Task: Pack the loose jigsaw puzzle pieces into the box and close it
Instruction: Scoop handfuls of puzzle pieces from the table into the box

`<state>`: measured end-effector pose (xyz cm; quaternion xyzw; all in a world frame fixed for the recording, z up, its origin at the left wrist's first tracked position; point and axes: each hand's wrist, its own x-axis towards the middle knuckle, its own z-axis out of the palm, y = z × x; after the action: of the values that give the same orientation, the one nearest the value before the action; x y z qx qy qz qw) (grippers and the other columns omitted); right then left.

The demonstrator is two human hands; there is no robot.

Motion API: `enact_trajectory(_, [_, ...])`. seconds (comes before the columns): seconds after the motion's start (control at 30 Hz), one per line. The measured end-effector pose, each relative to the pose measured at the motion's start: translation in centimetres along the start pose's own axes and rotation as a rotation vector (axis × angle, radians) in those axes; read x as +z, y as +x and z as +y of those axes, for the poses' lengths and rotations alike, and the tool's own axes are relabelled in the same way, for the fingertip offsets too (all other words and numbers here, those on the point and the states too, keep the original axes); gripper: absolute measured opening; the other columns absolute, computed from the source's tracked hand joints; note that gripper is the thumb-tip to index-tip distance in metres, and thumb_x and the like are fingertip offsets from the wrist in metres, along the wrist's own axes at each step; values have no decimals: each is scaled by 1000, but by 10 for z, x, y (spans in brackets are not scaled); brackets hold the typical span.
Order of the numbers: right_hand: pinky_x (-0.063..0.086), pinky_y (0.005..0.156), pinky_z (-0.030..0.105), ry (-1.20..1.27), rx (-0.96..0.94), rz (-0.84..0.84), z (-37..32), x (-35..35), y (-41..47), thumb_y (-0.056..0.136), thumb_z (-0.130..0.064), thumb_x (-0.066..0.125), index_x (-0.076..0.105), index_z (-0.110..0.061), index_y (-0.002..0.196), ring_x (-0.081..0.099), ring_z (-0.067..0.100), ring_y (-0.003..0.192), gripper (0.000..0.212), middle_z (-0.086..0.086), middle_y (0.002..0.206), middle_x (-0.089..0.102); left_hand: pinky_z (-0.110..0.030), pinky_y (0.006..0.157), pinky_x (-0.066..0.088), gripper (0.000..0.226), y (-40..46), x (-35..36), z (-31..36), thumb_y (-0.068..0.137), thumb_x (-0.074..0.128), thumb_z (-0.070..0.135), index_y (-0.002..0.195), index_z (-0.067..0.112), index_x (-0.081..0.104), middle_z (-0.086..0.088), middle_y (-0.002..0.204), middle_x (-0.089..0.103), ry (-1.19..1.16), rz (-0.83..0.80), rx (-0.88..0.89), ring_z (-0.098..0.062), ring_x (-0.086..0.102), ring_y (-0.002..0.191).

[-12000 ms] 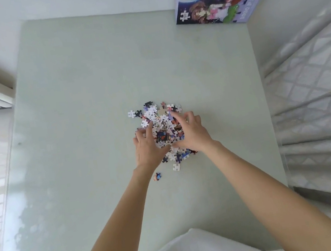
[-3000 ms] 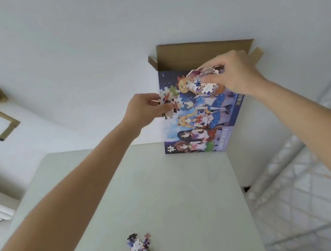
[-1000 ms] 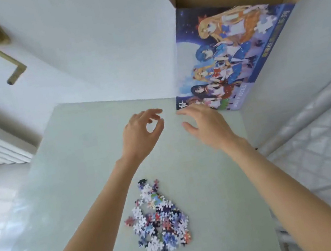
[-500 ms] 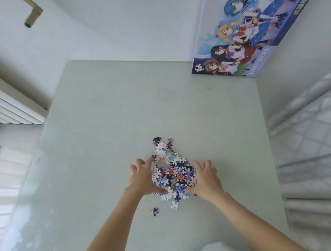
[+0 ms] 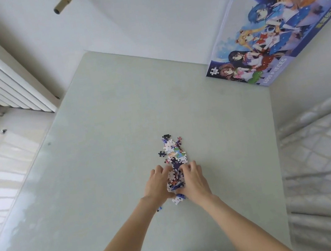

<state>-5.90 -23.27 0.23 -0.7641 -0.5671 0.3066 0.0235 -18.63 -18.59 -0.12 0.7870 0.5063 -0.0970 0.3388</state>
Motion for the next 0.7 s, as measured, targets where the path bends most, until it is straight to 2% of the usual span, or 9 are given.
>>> enact_trajectory(0.13, [46, 80, 30, -52, -30, 25, 1, 1, 3, 69, -40, 78, 42, -11, 116, 38, 22, 109, 66, 3, 123, 39, -24, 84, 41, 71, 1, 1, 2, 68, 79, 28, 126, 22, 40, -2, 130, 33, 18, 18, 11, -22, 35, 112])
enact_trajectory(0.2, [47, 80, 32, -42, -44, 12, -2, 1, 4, 71, -35, 78, 37, -14, 121, 41, 23, 111, 69, 1, 124, 43, -25, 86, 40, 65, 0, 0, 1, 71, 78, 28, 124, 21, 42, -2, 131, 33, 18, 31, 24, -23, 36, 113])
enact_trajectory(0.3, [46, 82, 36, -29, -59, -40, -7, -1, 5, 75, -30, 75, 32, -15, 132, 42, 26, 115, 73, 4, 131, 43, -26, 92, 38, 68, -1, -1, -1, 73, 76, 27, 130, 25, 39, -2, 130, 37, -33, 30, 41, -24, 42, 115])
enact_trajectory(0.47, [46, 81, 35, -67, -57, -49, -5, -2, 6, 77, -32, 73, 40, -13, 120, 45, 25, 111, 57, 7, 122, 45, -28, 93, 39, 64, -2, -3, -1, 76, 73, 30, 130, 28, 40, -2, 128, 41, -36, 22, 73, -23, 45, 114])
enact_trajectory(0.6, [47, 77, 33, -71, -45, 8, -3, 3, 3, 78, -31, 72, 46, -14, 113, 44, 25, 108, 47, 6, 119, 39, -28, 86, 41, 59, -2, -5, -3, 77, 71, 29, 128, 26, 41, -3, 123, 43, 1, 14, 67, -25, 49, 109])
enact_trajectory(0.7, [46, 79, 33, -45, -54, 1, -4, 5, 3, 79, -26, 71, 48, -14, 112, 47, 24, 107, 43, 5, 118, 43, -27, 77, 38, 57, -2, -6, -5, 77, 71, 30, 125, 23, 41, -5, 118, 45, 8, -6, 25, -26, 52, 104])
